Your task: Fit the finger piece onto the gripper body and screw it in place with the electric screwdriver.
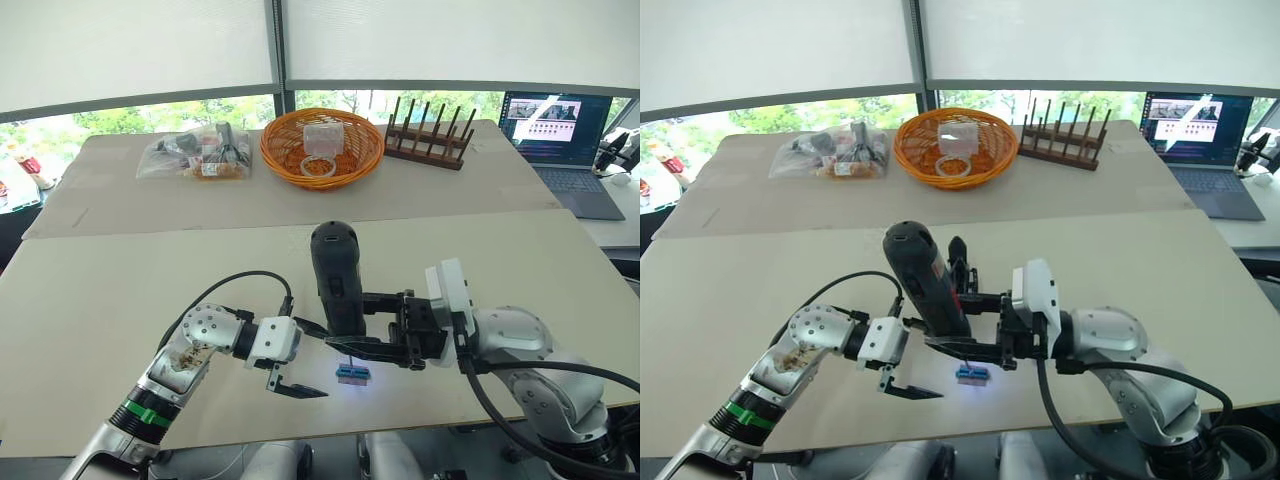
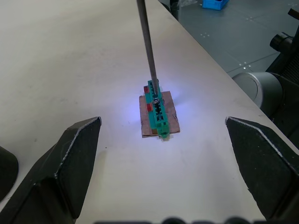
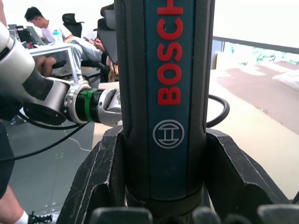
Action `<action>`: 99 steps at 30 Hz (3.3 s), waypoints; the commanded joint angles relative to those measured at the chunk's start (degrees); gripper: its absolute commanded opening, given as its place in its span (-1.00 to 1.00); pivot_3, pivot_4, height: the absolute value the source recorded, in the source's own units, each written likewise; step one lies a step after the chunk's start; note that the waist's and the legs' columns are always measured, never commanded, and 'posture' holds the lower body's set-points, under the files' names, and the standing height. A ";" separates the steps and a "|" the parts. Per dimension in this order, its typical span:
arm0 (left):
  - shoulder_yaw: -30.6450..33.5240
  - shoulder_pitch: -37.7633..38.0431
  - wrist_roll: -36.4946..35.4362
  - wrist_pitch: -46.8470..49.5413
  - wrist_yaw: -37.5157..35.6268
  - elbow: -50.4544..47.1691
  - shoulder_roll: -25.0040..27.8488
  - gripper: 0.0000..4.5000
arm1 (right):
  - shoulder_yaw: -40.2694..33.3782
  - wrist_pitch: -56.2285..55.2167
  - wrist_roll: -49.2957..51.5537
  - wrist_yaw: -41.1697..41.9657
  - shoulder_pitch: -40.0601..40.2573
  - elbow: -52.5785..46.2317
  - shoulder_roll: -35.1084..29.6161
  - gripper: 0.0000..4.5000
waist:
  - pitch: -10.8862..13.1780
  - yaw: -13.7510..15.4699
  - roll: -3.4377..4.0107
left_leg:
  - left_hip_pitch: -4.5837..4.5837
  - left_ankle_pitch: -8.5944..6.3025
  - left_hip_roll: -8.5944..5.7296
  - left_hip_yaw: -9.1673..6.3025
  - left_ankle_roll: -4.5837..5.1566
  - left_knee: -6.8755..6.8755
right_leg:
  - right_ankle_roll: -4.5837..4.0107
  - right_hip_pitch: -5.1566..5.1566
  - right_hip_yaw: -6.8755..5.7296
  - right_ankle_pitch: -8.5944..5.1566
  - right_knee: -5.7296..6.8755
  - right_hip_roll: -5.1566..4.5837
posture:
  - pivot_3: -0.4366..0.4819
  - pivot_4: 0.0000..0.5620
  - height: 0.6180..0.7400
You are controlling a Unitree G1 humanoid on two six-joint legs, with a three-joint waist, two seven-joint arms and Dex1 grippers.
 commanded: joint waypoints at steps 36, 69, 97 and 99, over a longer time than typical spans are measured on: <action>-0.93 -0.72 0.34 -1.51 0.27 0.76 -0.75 1.00 | -0.85 -2.85 -0.93 0.21 -1.85 -0.47 1.56 -0.14 | 0.00 0.00 0.00 | 0.00 0.00 0.00 0.00 -0.01 0.00 | 0.00 0.00 0.00 0.00 0.01 0.00 | -0.05 -0.47 1.00; -0.87 -1.72 0.79 -2.43 0.58 2.57 -1.13 1.00 | -0.10 -1.42 0.22 -0.47 -1.24 -1.62 1.14 -0.14 | 0.00 0.00 0.00 | 0.00 0.02 0.00 0.00 -0.03 0.00 | 0.00 0.00 0.00 0.00 0.01 0.01 | -0.05 -0.47 1.00; -1.75 -2.90 1.43 -3.83 0.38 4.93 -2.72 1.00 | -0.23 -1.60 -0.09 -1.30 -1.70 -2.12 0.16 -0.14 | 0.00 0.02 0.00 | 0.00 0.01 -0.01 0.00 -0.02 0.01 | 0.00 0.00 0.00 0.00 0.01 0.00 | -0.05 -0.47 1.00; -1.77 -2.70 1.39 -3.78 0.34 4.74 -2.62 1.00 | -0.21 -1.75 -0.28 -1.39 -1.62 -2.20 0.17 -0.14 | 0.00 0.02 0.00 | 0.00 0.02 0.00 0.00 -0.03 0.01 | 0.00 0.00 0.00 0.00 0.01 0.00 | -0.05 -0.47 1.00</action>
